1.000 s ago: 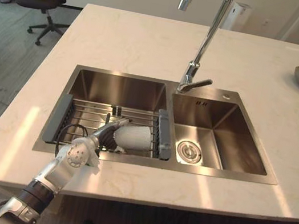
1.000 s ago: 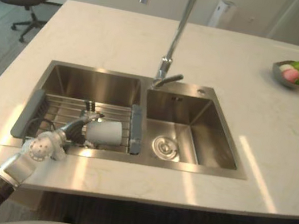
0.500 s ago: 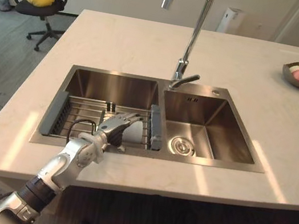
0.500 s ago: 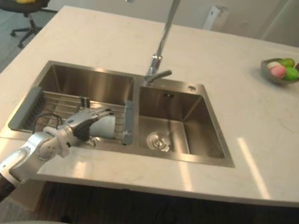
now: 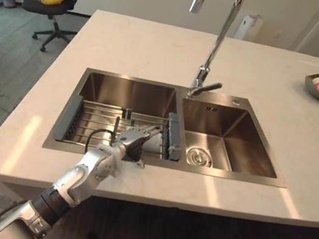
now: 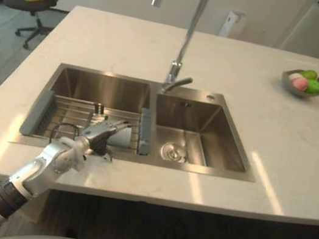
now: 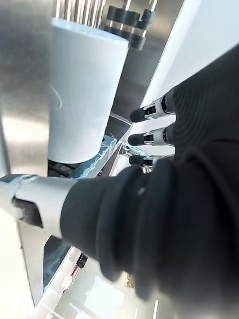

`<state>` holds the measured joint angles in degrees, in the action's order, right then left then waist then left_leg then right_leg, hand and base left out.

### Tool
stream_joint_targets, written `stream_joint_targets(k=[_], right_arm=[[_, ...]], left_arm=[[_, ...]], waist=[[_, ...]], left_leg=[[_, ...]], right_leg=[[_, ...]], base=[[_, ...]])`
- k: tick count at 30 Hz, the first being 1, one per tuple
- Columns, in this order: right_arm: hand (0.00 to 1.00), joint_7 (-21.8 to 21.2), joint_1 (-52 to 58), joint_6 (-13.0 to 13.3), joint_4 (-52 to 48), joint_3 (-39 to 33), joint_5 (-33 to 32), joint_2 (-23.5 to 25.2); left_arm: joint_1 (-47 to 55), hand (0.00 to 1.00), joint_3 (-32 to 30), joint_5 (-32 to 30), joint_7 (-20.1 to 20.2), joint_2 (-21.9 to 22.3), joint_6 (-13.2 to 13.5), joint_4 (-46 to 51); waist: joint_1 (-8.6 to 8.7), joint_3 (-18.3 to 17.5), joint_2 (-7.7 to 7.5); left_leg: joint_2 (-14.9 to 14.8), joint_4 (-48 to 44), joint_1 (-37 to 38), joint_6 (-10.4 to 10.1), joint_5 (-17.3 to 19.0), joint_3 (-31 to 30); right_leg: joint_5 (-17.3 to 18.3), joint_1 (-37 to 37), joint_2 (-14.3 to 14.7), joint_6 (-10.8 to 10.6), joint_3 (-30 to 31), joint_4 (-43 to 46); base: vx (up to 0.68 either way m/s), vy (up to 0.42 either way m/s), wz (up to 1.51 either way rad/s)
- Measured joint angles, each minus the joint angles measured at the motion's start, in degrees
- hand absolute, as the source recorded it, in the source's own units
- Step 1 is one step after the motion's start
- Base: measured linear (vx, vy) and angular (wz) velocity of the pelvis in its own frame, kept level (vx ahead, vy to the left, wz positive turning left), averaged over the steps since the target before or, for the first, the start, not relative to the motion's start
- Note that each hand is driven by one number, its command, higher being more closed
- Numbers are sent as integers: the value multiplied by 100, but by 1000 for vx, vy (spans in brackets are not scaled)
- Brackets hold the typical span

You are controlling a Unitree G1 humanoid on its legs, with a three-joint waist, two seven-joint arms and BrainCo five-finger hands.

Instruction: Walk over to the sink, pick up the cup, carry it to the dishwasher, place the cup inside the dishwasher, then close the dishwasher door

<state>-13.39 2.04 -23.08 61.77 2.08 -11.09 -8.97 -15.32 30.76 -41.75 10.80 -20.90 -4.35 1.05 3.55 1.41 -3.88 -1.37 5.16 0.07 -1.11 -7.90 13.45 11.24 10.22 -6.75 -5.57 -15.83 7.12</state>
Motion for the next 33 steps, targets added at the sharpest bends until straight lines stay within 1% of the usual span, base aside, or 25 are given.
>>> stream_joint_targets(k=[2, 3, 4, 6, 9, 11, 13, 15, 17, 22, 24, 27, 31, 33], right_arm=[[0, 5, -20, -31, -5, 2, 1, -8], [0, 5, -20, -30, -11, -1, 0, -27], [0, 5, -21, -30, -13, -1, -1, -37], [0, 0, -18, -30, -52, -11, -3, -72], [0, -25, 7, -42, -180, -65, -12, -101], [0, -26, 61, -37, -235, -82, -28, -98], [0, -21, 57, -32, -238, -121, -25, -74], [0, -20, 57, -34, -233, -121, -14, -67], [0, -18, 52, -37, -224, -118, 2, -63], [0, -10, 50, -40, -208, -103, 3, -39], [0, -3, 49, -41, -200, -94, 2, -26], [0, -9, 39, -42, -210, -55, -12, -28], [0, -23, 36, -62, -229, -53, -24, -33], [0, -23, 37, -77, -239, -53, -24, -33]], left_arm=[[-129, 0, -47, 7, -69, -95, -71, -15], [-189, 0, -112, 25, -84, -104, -117, -34], [-214, 0, -151, 54, -88, -103, -131, -49], [-306, 0, -188, 123, -149, -69, -146, -69], [-449, 0, -196, 175, -196, 5, -144, -67], [-527, 0, -210, 203, -218, 27, -144, -67], [-557, 0, -345, 230, -303, 94, -144, -68], [-557, 0, -381, 234, -331, 100, -145, -76], [-557, 0, -380, 226, -450, 116, -144, -197], [-556, 0, -372, 189, -691, 113, -193, -488], [-556, 0, -370, 83, -727, 121, -195, -577], [-556, 0, -365, -104, -748, 130, -207, -707], [-555, 0, -345, -241, -727, 193, -217, -856], [-553, 0, -331, -255, -619, 190, -259, -945]], waist=[[0, 21, 32], [15, 46, 71], [38, 62, 96], [140, 82, 172], [169, 69, 211], [168, 71, 207], [164, 83, 169], [133, 77, 132], [124, 80, 111], [125, 79, 87], [134, 83, 93], [166, 93, 113], [255, 102, 122], [280, 112, 118]], left_leg=[[-16, 1, 36, -2, 19, 60], [-27, 2, 64, -40, 70, 63], [-36, 2, 79, -43, 72, 72], [-73, 2, 96, -19, 87, 77], [-106, 2, 84, -17, 62, 118], [-96, 1, 75, -18, 56, 128], [-33, 1, 61, -6, 67, 123], [23, 0, 61, 31, 70, 108], [59, -1, 64, 43, 87, 94], [25, 0, 106, 23, 121, 86], [-38, 1, 147, -1, 135, 86], [-129, 2, 200, -78, 194, 107], [-164, 2, 195, -45, 217, 118], [-162, 2, 165, -46, 215, 181]], right_leg=[[-4, -2, 2, 4, 96, -19], [-5, 12, 5, 5, 120, -34], [-8, 28, 7, 9, 120, -43], [-25, 64, 16, 42, 107, -140], [-11, 69, 39, 97, 111, -230], [-17, 69, 30, 84, 111, -246], [-66, 83, -16, 1, 102, -283], [-78, 106, -62, -22, 98, -282], [-85, 106, -70, -33, 92, -221], [-105, 86, -27, 0, 105, -69], [-143, 86, 34, 60, 112, -41], [-180, 97, 102, 120, 132, -36], [-183, 88, 111, 124, 177, -75], [-182, 86, 107, 123, 235, -218]], base=[[-43, 15, -24], [-70, -4, -24], [-89, -13, -15], [-83, -19, -4], [-34, -13, -5], [15, 8, 0], [64, 29, 3], [92, 29, 3], [105, 26, 9], [46, 10, 5], [-11, -22, -8], [-43, -34, -15], [-65, -23, -10], [-61, -18, -18]])
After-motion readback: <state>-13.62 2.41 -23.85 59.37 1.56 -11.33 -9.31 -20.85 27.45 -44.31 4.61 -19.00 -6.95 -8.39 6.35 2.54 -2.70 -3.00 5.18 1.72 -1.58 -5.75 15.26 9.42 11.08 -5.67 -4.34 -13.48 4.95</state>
